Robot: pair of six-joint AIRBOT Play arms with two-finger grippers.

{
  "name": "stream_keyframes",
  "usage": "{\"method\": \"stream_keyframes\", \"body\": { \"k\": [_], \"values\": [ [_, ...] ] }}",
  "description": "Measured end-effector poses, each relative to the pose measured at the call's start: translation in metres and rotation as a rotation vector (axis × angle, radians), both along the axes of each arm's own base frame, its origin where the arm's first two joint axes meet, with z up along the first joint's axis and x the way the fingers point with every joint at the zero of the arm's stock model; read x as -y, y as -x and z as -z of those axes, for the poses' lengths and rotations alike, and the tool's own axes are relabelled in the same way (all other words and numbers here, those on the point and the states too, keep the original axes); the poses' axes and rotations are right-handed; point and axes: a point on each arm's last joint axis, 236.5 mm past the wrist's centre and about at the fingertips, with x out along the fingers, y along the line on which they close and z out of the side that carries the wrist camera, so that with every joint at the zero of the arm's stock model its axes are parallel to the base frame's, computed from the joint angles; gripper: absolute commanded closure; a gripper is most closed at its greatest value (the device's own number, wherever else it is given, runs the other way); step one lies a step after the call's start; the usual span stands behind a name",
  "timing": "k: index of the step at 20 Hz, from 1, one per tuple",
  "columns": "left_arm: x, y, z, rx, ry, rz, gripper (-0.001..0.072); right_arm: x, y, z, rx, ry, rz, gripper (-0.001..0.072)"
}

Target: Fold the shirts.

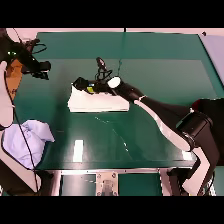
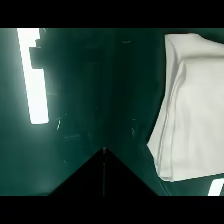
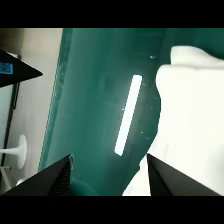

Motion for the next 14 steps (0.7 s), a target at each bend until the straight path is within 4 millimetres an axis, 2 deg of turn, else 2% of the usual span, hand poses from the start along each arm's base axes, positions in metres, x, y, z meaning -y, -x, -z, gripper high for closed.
{"method": "stream_keyframes", "body": {
  "k": [1,3,5,6,7,8,9,11,13,14],
  "values": [
    [-0.001,0.000,0.000,0.000,-0.001,0.001,0.0684,0.013,-0.006,-0.008,0.003,-0.005,-0.015,0.0691],
    [-0.003,0.001,0.000,-0.003,0.001,0.002,0.0684,0.046,-0.018,-0.026,0.000,-0.013,-0.045,0.0691],
    [-0.004,0.001,0.000,-0.003,0.000,0.000,0.0684,0.097,-0.033,-0.035,-0.016,-0.001,-0.058,0.0690],
    [-0.005,0.001,0.000,-0.003,-0.001,-0.001,0.0684,0.124,-0.038,-0.037,-0.031,0.008,-0.056,0.0654],
    [-0.005,0.001,0.000,-0.003,0.000,-0.001,0.0685,0.154,-0.042,-0.036,-0.048,0.021,-0.043,0.0517],
    [-0.005,0.001,0.000,-0.003,0.001,-0.002,0.0684,0.182,-0.044,-0.030,-0.067,0.044,-0.027,0.0257],
    [-0.005,0.001,0.000,-0.003,0.001,-0.006,0.0684,0.213,-0.045,-0.020,-0.095,0.074,-0.009,0.0157],
    [-0.006,0.001,0.000,-0.004,0.002,-0.016,0.0684,0.265,-0.042,0.006,-0.156,0.120,0.023,0.0157],
    [-0.005,0.001,0.000,-0.005,0.003,-0.019,0.0684,0.298,-0.034,0.030,-0.219,0.139,0.026,0.0157],
    [-0.005,0.001,0.000,-0.005,0.003,-0.022,0.0684,0.308,-0.029,0.043,-0.254,0.143,0.018,0.0157]
  ]
}}
